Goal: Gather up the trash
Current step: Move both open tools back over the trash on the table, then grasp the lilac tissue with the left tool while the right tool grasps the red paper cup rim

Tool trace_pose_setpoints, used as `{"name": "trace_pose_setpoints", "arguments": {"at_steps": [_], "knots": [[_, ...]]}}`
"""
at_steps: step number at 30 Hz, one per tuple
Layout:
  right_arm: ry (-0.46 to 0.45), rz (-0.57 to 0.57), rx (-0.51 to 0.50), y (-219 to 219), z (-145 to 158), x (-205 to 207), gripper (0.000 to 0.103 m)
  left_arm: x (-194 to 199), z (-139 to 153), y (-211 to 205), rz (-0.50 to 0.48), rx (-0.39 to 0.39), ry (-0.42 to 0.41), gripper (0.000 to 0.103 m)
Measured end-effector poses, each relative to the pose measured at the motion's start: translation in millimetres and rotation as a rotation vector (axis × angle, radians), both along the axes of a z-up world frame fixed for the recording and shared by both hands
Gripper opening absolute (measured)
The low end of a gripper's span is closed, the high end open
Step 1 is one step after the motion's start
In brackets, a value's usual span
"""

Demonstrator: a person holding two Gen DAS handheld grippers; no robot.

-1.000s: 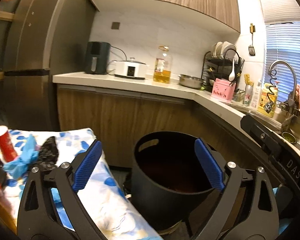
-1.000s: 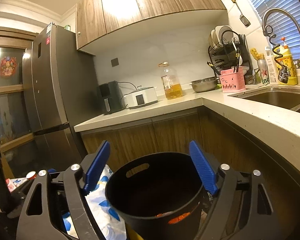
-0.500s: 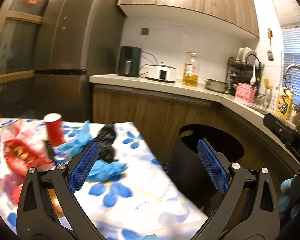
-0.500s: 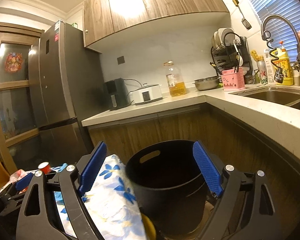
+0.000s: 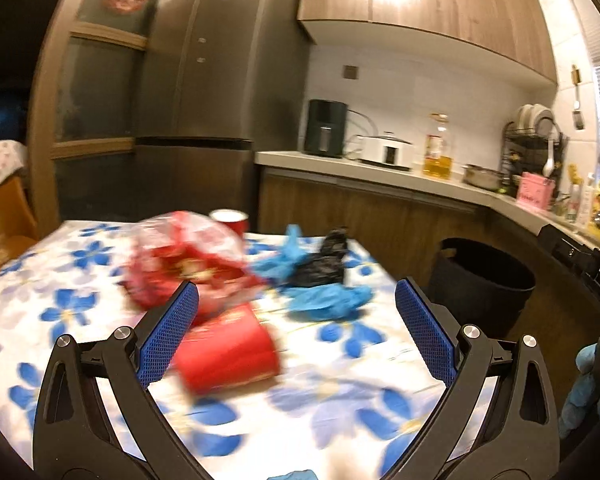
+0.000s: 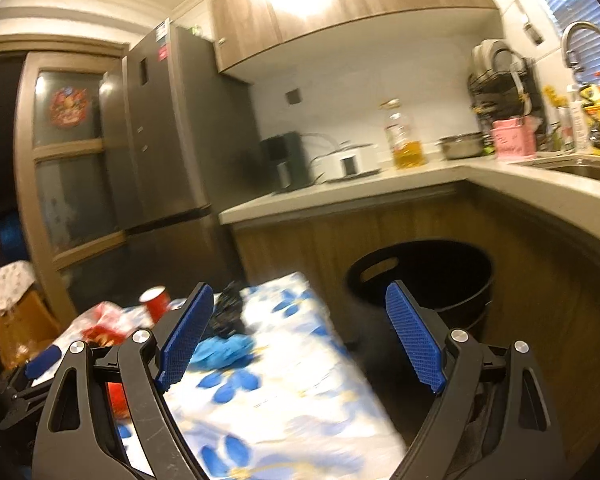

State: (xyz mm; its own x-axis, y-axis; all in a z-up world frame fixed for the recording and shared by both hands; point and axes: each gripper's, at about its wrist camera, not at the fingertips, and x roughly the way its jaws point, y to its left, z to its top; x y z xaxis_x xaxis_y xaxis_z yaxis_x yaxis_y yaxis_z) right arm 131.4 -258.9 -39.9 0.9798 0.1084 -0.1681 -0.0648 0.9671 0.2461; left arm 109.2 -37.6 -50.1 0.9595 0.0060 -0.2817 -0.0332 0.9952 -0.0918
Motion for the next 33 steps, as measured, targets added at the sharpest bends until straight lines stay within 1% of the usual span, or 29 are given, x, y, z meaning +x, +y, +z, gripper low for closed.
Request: {"name": "trace_pose_setpoints", "arguments": {"at_steps": [4, 6, 9, 12, 16, 18, 19, 21, 22, 24, 25, 27, 28, 29, 30, 33], "knots": [[0.012, 0.086, -0.025, 35.7, -9.8, 2.7, 0.085, -14.8, -6.4, 33.3, 0.083, -0.002, -0.015, 0.097], [0.034, 0.133, -0.030, 53.0, -16.8, 7.0, 0.085, -17.3, -10.6, 47.2, 0.109, -0.013, -0.016, 0.097], [0.072, 0.214, -0.039, 81.3, -29.7, 14.1, 0.085, -19.9, -17.6, 67.3, 0.151, -0.013, -0.001, 0.097], [0.090, 0.260, -0.058, 100.8, -37.4, 17.1, 0.085, -19.1, -23.5, 81.6, 0.178, -0.016, 0.017, 0.097], [0.123, 0.305, -0.063, 121.6, -48.0, 25.3, 0.085, -6.7, -31.2, 96.2, 0.181, -0.019, 0.068, 0.089], [0.133, 0.316, -0.064, 127.4, -50.9, 28.8, 0.085, 1.7, -34.0, 102.0, 0.178, -0.025, 0.103, 0.081], [0.139, 0.323, -0.065, 131.4, -52.0, 31.5, 0.085, 5.9, -35.9, 105.1, 0.173, -0.035, 0.119, 0.080], [0.143, 0.331, -0.065, 134.7, -51.8, 35.4, 0.085, 12.0, -40.2, 110.9, 0.163, -0.071, 0.148, 0.069], [0.148, 0.339, -0.062, 137.4, -52.6, 38.2, 0.085, 14.8, -42.8, 112.9, 0.155, -0.087, 0.162, 0.066], [0.159, 0.354, -0.058, 142.3, -54.4, 42.4, 0.085, 20.1, -47.9, 114.1, 0.138, -0.100, 0.188, 0.050], [0.167, 0.366, -0.060, 146.5, -55.8, 44.9, 0.082, 23.1, -50.3, 114.8, 0.130, -0.105, 0.203, 0.047], [0.175, 0.384, -0.069, 152.4, -59.0, 48.0, 0.081, 26.7, -53.2, 114.7, 0.112, -0.114, 0.221, 0.031], [0.180, 0.396, -0.075, 156.2, -60.3, 49.7, 0.080, 28.4, -54.9, 115.3, 0.100, -0.123, 0.231, 0.025], [0.184, 0.405, -0.078, 159.2, -61.2, 50.7, 0.078, 29.1, -56.0, 116.0, 0.095, -0.130, 0.236, 0.011], [0.187, 0.413, -0.079, 160.7, -61.7, 52.3, 0.078, 28.8, -56.7, 116.8, 0.096, -0.136, 0.238, 0.003], [0.196, 0.446, -0.084, 168.4, -64.1, 54.8, 0.074, 24.1, -56.2, 120.7, 0.093, -0.155, 0.226, 0.000]]}}
